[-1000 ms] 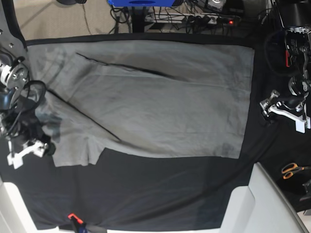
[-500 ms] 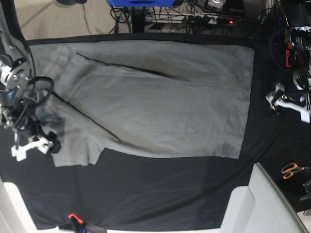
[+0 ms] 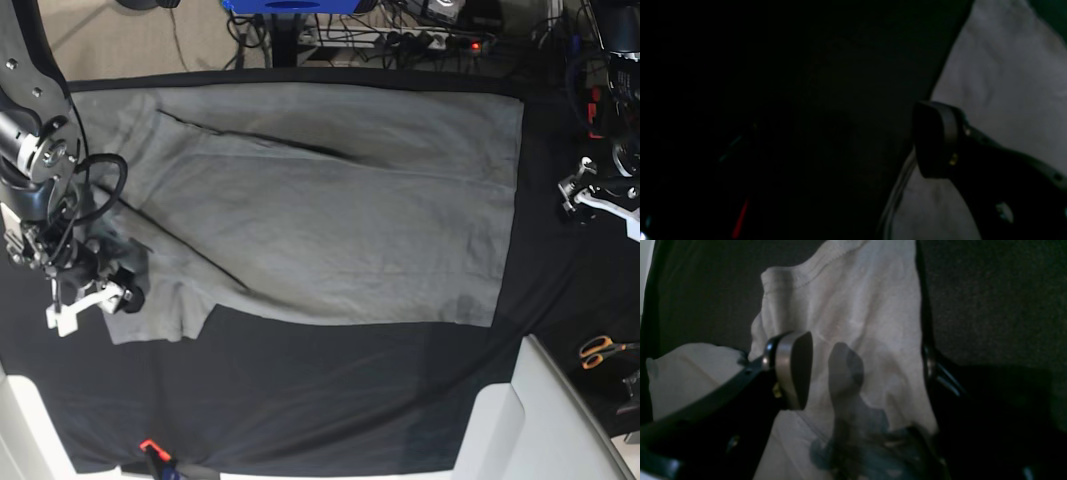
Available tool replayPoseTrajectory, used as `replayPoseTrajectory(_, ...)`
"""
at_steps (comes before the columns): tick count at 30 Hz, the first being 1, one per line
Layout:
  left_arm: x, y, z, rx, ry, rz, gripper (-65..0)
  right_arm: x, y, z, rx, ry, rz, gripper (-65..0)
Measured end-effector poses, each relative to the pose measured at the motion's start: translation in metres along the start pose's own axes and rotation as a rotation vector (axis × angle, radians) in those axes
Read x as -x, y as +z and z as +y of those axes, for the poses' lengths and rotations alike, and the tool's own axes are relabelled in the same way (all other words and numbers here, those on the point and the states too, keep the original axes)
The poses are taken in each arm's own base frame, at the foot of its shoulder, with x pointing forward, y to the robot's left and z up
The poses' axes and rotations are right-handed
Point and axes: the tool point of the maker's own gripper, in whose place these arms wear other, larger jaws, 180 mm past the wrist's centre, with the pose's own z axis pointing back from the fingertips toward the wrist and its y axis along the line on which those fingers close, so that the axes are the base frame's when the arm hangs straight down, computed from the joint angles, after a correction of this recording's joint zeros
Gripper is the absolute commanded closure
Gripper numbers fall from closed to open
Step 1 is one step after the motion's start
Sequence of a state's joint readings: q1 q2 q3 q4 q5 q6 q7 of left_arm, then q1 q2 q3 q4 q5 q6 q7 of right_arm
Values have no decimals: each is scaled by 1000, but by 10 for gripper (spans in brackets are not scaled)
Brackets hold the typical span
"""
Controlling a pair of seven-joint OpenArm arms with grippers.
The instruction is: Fold the T-shirt properly
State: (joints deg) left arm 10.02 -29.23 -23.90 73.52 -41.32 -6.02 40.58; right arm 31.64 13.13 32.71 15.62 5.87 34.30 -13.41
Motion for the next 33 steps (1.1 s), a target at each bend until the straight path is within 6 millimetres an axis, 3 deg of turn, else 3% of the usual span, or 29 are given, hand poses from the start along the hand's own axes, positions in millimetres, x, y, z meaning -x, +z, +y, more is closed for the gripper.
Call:
replayPoseTrajectory(13,3,-2,-10,-27,-74,-7,-532,-10,0,0,6,14,-64,-356)
replayPoseTrajectory(19,2,-2,-10,-26,-75,-8,-532,-14,0,-3,24,12,-77,-93)
replayPoseTrajectory(22,2,-2,-10,-26,-75,-8,-532,-14,1,-4,28,12,-76,-14)
replayPoseTrajectory(29,3,-2,-10,-28,-73,-7,-532,-5,-4,-4,61,98,-16,-2)
replayPoseTrajectory(33,-12,-10,-13,-25,-46,-24,-532,1,-5,-11,119,146,18,0)
